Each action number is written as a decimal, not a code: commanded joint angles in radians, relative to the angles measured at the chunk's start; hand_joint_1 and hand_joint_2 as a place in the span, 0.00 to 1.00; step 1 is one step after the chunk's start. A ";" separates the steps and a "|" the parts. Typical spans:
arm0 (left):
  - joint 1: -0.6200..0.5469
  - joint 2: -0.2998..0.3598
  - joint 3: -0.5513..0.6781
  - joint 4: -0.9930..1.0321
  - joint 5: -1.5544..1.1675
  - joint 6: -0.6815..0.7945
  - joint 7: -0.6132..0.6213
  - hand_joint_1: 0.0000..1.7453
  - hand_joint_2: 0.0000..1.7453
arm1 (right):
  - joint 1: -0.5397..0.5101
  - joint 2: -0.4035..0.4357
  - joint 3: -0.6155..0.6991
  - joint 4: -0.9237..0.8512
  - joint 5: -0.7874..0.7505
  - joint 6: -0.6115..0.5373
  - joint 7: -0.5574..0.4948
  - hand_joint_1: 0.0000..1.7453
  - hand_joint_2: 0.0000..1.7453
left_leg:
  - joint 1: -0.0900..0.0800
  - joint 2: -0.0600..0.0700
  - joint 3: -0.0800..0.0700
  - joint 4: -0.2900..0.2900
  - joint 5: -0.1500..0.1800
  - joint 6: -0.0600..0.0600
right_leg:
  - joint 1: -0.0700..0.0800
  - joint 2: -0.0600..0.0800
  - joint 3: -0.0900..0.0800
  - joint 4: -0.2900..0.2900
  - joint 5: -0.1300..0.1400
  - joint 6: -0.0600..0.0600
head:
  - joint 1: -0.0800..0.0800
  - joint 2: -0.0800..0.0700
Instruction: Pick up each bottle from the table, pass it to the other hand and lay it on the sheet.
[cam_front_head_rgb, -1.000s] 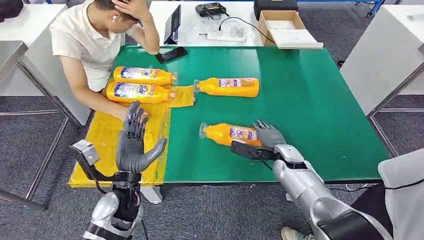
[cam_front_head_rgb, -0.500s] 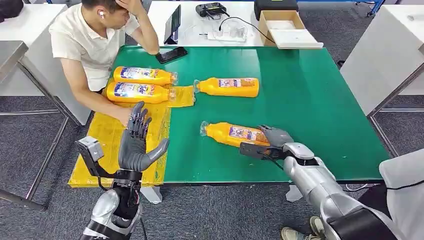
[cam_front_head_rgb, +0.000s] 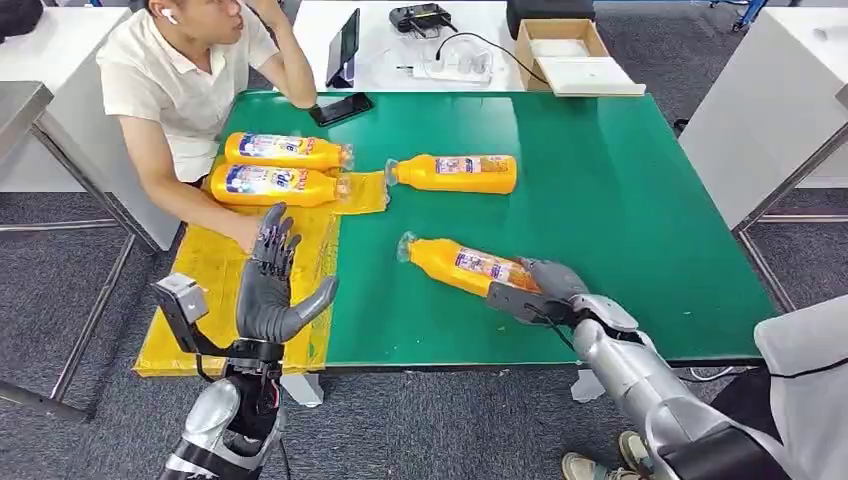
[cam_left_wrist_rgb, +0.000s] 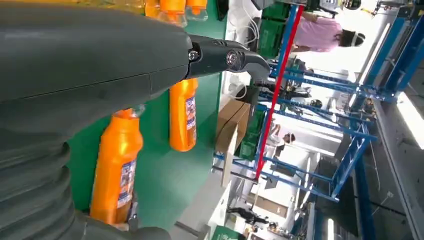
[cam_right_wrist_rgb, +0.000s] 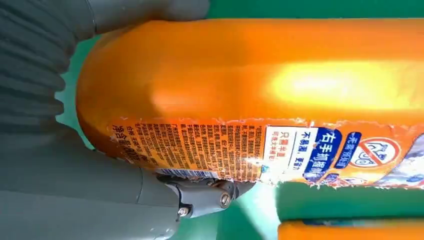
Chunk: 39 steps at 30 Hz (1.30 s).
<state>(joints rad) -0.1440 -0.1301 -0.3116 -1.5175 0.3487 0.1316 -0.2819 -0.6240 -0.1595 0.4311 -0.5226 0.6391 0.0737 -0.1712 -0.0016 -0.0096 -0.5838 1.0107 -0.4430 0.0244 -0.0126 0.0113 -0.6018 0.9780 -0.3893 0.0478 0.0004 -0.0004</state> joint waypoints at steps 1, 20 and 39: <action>-0.016 0.035 -0.033 0.010 0.012 0.045 -0.021 0.00 1.00 | 0.103 0.086 -0.096 -0.082 -0.100 -0.144 -0.094 1.00 1.00 | 0.001 0.001 0.001 -0.001 0.000 -0.002 | 0.002 0.000 0.001 -0.001 0.000 -0.002 | 0.000 0.000; 0.245 -0.008 -0.046 -0.073 0.147 -0.059 -0.102 0.00 1.00 | 0.455 0.163 -0.207 -0.774 -0.362 -0.235 -0.272 1.00 1.00 | 0.000 -0.003 -0.010 -0.002 -0.001 -0.001 | -0.001 -0.001 -0.009 0.000 -0.002 -0.001 | 0.000 0.000; 0.150 -0.019 -0.105 0.048 0.259 -0.247 -0.020 0.00 1.00 | 0.407 0.234 0.194 -0.569 -0.280 -0.095 -0.359 1.00 1.00 | 0.001 -0.002 -0.011 -0.002 -0.001 -0.001 | 0.000 0.000 -0.010 -0.001 -0.002 -0.001 | 0.000 0.000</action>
<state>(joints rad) 0.0723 -0.1514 -0.3918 -1.5691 0.6046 -0.1030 -0.3052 -0.1743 0.0518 0.4397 -1.2284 0.3120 -0.0241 -0.5081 -0.0016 -0.0125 -0.5986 1.0105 -0.4434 0.0248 -0.0134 0.0108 -0.6154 0.9789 -0.3903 0.0480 0.0004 0.0000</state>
